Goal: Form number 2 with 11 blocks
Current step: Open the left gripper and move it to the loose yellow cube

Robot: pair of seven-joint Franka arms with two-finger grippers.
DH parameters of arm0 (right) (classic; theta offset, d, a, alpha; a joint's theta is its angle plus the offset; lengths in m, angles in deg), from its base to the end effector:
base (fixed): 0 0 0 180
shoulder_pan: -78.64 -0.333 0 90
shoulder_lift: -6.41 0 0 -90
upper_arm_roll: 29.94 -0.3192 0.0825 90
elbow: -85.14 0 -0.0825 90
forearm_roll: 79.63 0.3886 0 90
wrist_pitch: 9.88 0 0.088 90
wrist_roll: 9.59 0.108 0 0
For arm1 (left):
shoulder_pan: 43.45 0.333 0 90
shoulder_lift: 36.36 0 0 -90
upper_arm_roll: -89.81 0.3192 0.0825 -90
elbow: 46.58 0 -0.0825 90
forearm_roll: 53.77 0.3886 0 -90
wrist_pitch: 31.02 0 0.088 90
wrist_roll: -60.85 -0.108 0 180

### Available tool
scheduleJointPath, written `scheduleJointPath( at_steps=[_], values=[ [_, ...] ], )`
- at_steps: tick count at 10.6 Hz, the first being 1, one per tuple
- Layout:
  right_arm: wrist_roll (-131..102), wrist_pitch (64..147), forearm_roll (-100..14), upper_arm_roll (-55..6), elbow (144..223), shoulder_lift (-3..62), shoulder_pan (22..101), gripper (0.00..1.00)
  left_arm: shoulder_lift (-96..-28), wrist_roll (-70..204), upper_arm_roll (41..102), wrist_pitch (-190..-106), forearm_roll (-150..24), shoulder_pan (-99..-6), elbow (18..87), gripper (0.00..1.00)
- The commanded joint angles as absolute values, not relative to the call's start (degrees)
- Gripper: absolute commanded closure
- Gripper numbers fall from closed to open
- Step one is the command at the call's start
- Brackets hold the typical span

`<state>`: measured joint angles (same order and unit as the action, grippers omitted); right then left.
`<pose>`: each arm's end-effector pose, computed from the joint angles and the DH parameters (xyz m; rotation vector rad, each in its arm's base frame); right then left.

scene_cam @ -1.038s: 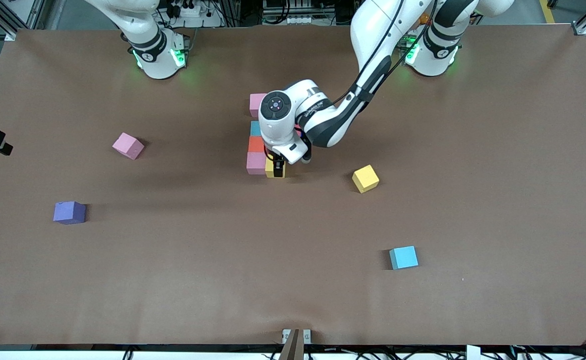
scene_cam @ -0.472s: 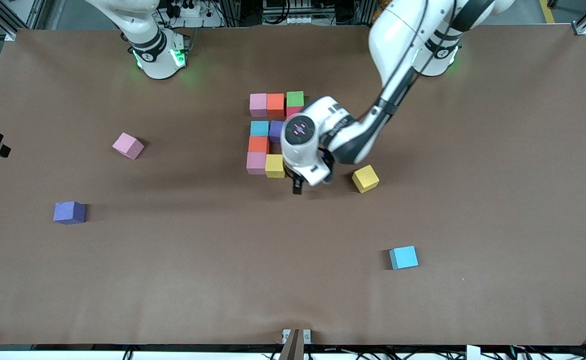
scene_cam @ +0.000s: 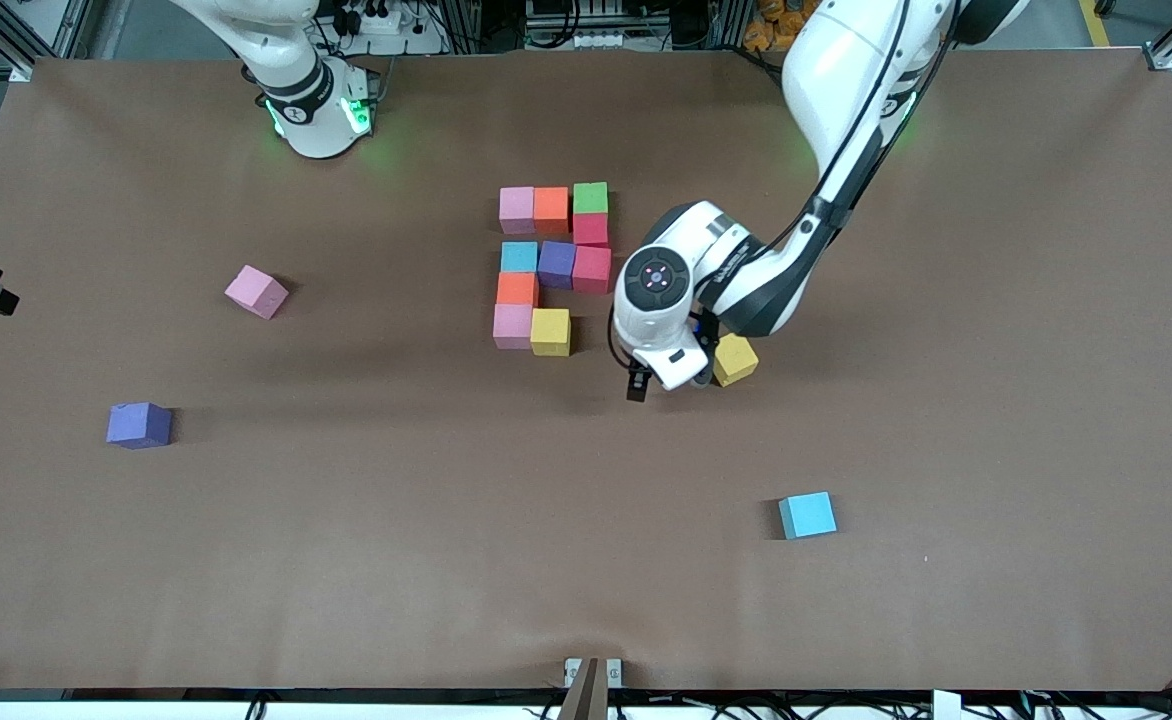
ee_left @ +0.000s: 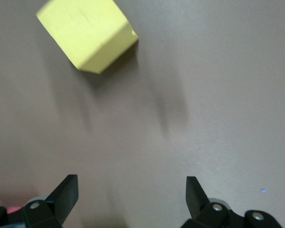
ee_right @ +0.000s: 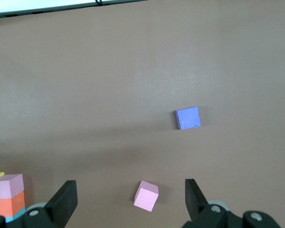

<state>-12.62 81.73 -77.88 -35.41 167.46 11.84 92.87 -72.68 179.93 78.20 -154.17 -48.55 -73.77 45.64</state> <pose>0.5855 -0.0900 0.6391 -3.1033 0.1562 -0.1112 0.5267 -0.4447 0.2550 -2.4178 -1.8904 0.0911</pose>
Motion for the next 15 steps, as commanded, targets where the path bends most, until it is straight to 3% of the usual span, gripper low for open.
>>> scheduleJointPath(
  at_steps=[1,9,12,15],
  values=[
    [-13.19,81.7,-76.29,-36.0,166.88,12.12,94.55,0.0,-63.37,171.28,77.94,-154.51,-49.47,-71.4,56.48,0.0],
    [-12.76,81.61,-76.46,-36.09,166.88,12.12,94.37,0.0,-61.49,142.34,78.03,-155.2,-48.67,-62.61,60.38,0.0],
    [-12.67,81.53,-77.08,-36.09,166.88,12.12,94.2,0.0,-60.44,141.89,78.03,-168.36,-45.62,-62.7,68.71,0.0],
    [-12.58,81.53,-77.34,-36.26,166.88,12.21,93.58,0.0,-61.06,140.23,78.03,-169.45,-44.2,-61.91,69.26,0.0]
  ],
)
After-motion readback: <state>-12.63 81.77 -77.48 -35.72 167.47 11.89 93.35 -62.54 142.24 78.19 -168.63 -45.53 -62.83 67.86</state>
